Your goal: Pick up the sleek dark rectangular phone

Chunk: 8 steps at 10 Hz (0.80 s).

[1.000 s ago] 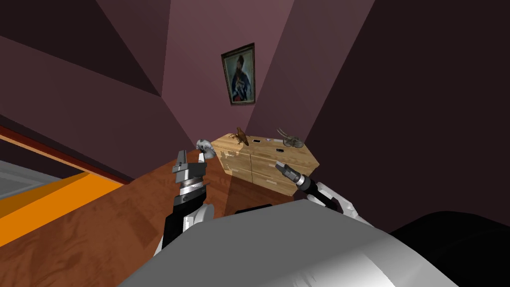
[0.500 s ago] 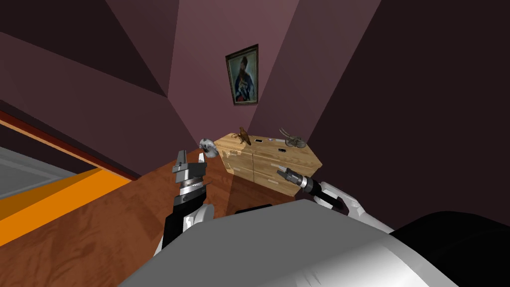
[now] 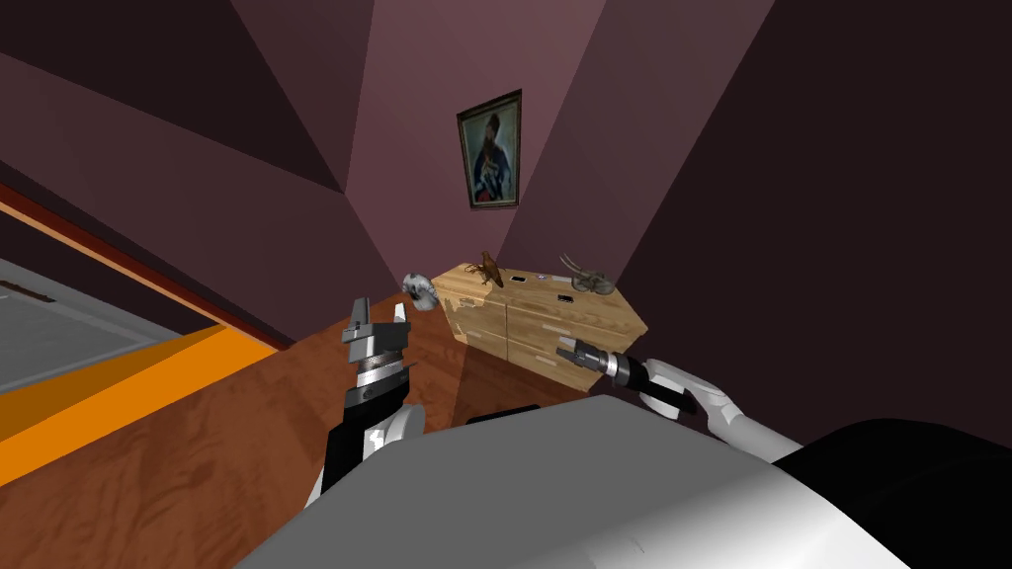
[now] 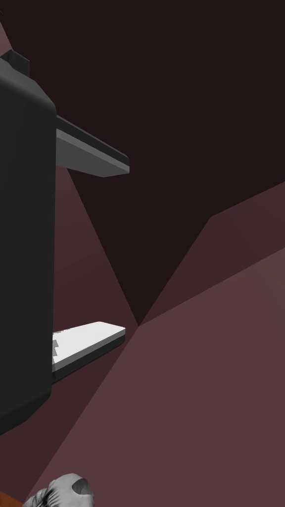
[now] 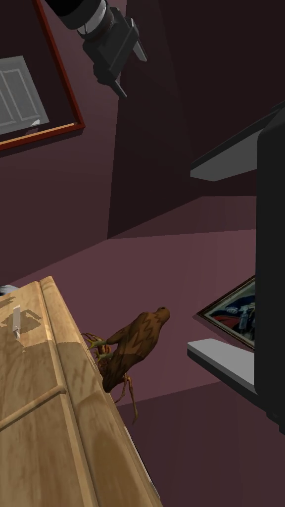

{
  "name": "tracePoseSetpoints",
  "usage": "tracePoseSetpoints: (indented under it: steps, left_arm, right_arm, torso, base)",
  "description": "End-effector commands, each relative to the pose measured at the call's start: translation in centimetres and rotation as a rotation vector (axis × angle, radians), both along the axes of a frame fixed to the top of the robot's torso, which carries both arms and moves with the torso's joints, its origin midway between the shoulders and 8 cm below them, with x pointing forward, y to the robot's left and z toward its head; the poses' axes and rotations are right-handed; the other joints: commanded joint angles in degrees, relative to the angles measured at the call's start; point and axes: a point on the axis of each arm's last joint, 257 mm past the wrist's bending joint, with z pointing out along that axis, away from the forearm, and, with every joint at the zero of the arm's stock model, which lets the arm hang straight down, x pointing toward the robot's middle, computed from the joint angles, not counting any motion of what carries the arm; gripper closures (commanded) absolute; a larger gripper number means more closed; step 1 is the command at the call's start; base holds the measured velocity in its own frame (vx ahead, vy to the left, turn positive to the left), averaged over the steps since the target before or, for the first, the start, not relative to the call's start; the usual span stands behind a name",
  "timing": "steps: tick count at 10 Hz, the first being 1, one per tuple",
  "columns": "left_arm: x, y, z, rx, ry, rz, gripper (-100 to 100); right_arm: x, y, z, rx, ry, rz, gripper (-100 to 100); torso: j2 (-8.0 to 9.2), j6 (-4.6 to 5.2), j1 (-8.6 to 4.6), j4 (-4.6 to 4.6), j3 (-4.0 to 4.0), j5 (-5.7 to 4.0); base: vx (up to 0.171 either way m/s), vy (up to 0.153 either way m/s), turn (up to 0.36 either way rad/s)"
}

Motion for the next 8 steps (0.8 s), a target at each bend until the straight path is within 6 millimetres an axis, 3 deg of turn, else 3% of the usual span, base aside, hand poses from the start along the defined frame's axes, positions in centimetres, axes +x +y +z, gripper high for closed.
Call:
tracePoseSetpoints:
  steps: [1,2,3,5,6,7,8]
  left_arm:
    - [0.0,0.0,0.0,0.0,0.0,0.0,0]
    - [0.0,0.0,0.0,0.0,0.0,0.0,0]
    - [0.0,0.0,0.0,0.0,0.0,0.0,0]
    - [0.0,0.0,0.0,0.0,0.0,0.0,0]
    - [0.0,0.0,0.0,0.0,0.0,0.0,0]
    - [0.0,0.0,0.0,0.0,0.0,0.0,0]
    - [0.0,0.0,0.0,0.0,0.0,0.0,0]
  right_arm:
    - [-0.7,-1.6,-2.1,-0.08,0.042,0.012,-100]
    - [-0.8,-2.2,-2.1,-0.108,0.046,0.023,-100]
    - [-1.6,-3.8,-4.0,-0.17,0.081,0.03,-100]
    - [-1.7,-4.6,-3.9,-0.205,0.086,0.044,-100]
    - [-2.6,-6.6,-5.5,-0.276,0.123,0.054,-100]
    - [-2.6,-7.1,-5.4,-0.297,0.125,0.062,-100]
    - [-3.5,-9.1,-6.9,-0.36,0.16,0.068,-100]
  torso:
    - [0.0,0.0,0.0,0.0,0.0,0.0]
    - [-0.02,-0.02,0.05,-0.01,-0.01,0.0]
    - [-0.02,0.0,0.04,0.0,-0.01,0.01]
    - [-0.04,0.01,0.06,-0.01,-0.02,0.01]
    - [-0.01,0.01,-0.02,0.0,-0.01,0.0]
    - [-0.04,-0.02,-0.01,-0.01,-0.02,-0.01]
    - [-0.05,0.0,0.01,-0.01,-0.03,0.0]
  base:
    - [0.003,0.047,0.093]
    - [0.002,0.04,0.057]
    - [0.009,0.054,0.121]
    - [0.004,0.031,0.014]
    - [0.01,0.031,0.117]
    - [0.011,0.035,0.065]
    - [0.018,0.048,0.118]
